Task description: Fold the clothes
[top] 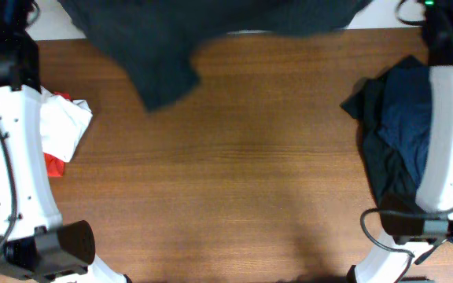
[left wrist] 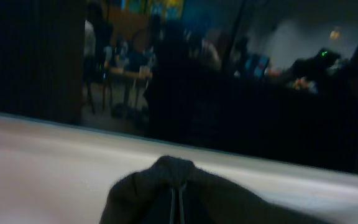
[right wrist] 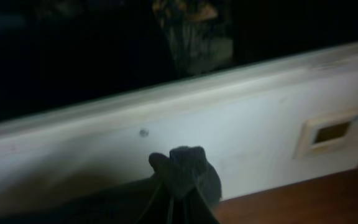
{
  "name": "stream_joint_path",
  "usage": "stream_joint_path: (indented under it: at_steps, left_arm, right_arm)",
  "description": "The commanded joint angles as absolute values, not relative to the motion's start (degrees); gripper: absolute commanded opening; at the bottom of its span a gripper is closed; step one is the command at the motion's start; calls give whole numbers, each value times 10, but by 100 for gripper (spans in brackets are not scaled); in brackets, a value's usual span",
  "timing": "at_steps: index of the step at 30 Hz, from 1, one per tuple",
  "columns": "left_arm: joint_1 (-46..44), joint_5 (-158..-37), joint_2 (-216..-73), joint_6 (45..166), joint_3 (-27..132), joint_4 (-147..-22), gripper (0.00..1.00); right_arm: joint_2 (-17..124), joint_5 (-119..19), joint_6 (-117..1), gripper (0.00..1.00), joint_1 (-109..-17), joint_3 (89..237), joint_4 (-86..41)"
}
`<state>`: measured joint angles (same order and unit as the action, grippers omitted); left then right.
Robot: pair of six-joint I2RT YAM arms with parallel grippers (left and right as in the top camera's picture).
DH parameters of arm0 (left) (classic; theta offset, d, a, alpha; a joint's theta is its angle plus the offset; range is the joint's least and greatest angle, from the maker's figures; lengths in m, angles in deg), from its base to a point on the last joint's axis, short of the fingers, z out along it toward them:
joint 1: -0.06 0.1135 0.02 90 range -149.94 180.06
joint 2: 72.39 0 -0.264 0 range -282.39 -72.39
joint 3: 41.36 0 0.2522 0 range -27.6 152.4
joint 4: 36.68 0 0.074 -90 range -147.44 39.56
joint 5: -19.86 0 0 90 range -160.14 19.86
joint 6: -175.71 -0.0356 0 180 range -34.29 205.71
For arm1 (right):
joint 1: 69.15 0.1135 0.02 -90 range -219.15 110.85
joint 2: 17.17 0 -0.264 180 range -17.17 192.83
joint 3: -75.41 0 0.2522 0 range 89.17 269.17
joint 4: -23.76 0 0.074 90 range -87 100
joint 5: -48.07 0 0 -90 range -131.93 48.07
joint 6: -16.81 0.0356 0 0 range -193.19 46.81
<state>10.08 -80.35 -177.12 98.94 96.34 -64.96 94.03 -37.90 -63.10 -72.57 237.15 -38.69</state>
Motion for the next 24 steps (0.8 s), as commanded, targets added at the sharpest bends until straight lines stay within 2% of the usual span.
stream_joint_path:
  at_steps: [1, 8, 14, 17, 24]
  left_arm:
    - [103, -785, -1757, 972, 1044, -745, 0]
    - [89, -847, -1776, 961, 1054, -1100, 0]
    - [51, -830, -1853, 923, 1009, -1339, 0]
    - [37, -810, -1892, 922, 943, -1383, 0]
    - [35, -791, -1898, 923, 724, -1355, 0]
  right_arm:
    - [917, -358, -649, 4, -734, 2406, -454]
    - [938, -354, -659, 4, -734, 2345, -709]
    - [942, -355, -659, 4, -734, 2160, -783]
    - [942, -370, -659, 4, -734, 2045, -783]
    - [939, -371, -617, 4, -734, 1820, -757]
